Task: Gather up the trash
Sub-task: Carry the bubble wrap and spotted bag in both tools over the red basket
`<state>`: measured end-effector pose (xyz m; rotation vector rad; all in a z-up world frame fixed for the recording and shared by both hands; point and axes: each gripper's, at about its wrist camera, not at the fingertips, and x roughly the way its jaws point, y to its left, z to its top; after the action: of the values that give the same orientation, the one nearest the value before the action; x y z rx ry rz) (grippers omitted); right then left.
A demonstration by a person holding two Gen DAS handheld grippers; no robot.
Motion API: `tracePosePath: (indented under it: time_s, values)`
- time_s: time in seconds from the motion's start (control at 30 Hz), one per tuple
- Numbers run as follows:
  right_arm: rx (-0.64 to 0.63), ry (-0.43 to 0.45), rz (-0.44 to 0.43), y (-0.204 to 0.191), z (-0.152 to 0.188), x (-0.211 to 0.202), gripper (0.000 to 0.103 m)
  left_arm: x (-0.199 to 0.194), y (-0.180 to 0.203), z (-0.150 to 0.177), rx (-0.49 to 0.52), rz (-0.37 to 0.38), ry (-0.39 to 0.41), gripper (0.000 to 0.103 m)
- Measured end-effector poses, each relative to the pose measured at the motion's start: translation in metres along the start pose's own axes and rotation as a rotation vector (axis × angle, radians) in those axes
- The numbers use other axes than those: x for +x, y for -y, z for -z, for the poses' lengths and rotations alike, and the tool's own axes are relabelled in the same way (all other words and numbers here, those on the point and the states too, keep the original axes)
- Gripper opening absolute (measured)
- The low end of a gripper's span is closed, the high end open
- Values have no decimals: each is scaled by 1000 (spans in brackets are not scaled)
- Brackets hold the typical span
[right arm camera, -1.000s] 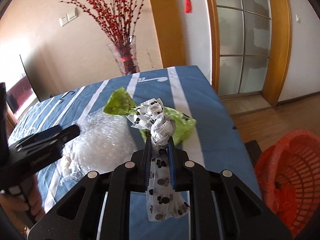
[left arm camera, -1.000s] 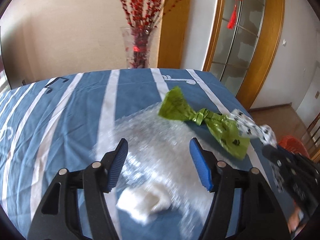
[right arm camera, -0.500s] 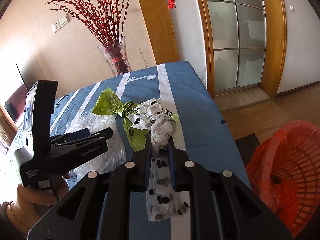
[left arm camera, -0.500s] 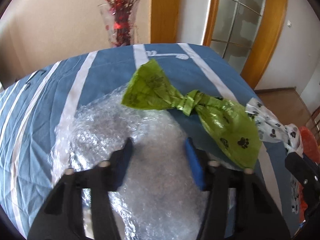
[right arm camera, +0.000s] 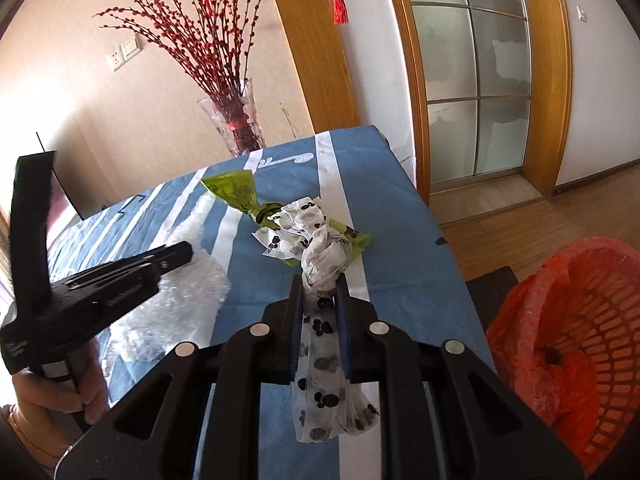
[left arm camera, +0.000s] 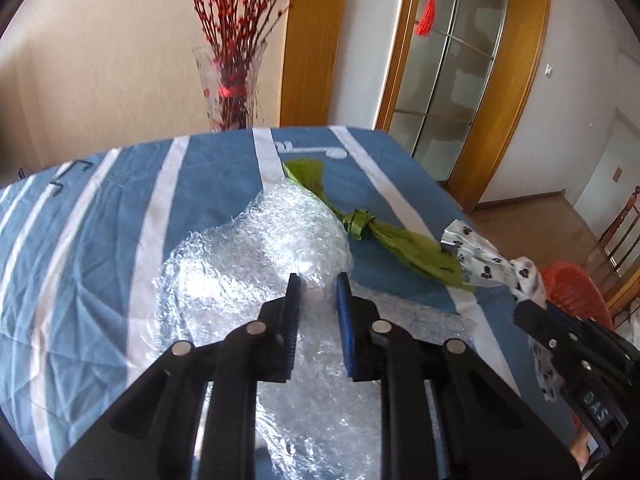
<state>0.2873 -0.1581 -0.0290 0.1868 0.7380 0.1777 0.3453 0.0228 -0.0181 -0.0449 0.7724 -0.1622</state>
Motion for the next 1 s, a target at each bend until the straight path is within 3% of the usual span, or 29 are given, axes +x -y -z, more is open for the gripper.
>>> tracePosePath:
  time_s: [0.5, 1.0]
  values:
    - [9, 93, 26, 18, -3, -63, 16, -70, 35, -17, 33, 58, 92, 19]
    - [71, 165, 192, 96, 6, -133, 16, -78, 143, 2, 148, 211, 71, 19]
